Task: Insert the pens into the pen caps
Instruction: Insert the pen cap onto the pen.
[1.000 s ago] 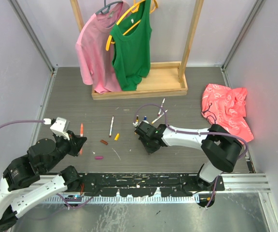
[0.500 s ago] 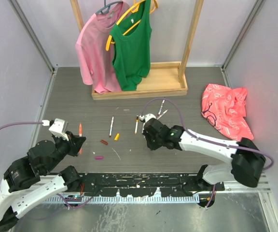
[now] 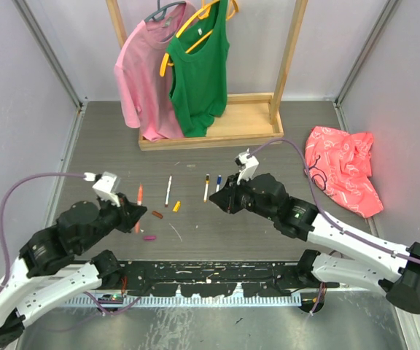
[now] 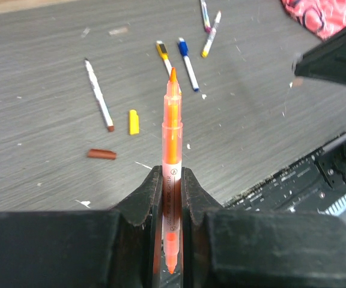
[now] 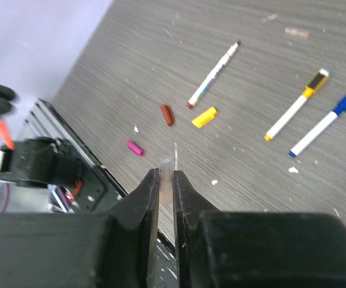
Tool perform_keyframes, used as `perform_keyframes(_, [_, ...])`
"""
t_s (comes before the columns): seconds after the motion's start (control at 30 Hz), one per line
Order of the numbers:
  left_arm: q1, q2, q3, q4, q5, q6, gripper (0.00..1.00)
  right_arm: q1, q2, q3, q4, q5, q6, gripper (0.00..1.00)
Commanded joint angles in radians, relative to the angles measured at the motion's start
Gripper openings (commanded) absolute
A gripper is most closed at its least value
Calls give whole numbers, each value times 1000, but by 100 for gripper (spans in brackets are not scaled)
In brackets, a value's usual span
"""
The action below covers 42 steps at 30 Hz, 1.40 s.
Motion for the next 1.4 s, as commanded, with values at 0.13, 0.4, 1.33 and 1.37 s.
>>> perform_keyframes(0.13, [-1,212,-22,273,289,-42,0,-2,-104,-7,179,-28,80,0])
perform_keyframes(0.4, [-80,288,-42,393,255,-62,0,-2,-191,-202,483,-62,232,0])
perform_keyframes(1.33, [-524,455,-44,621,-175,-43,0,-2,-294,-363,879,-42,280,0])
perform_keyframes(1.37, [-524,448,-48,623,-175,-43,0,-2,-293,-362,877,-42,281,0])
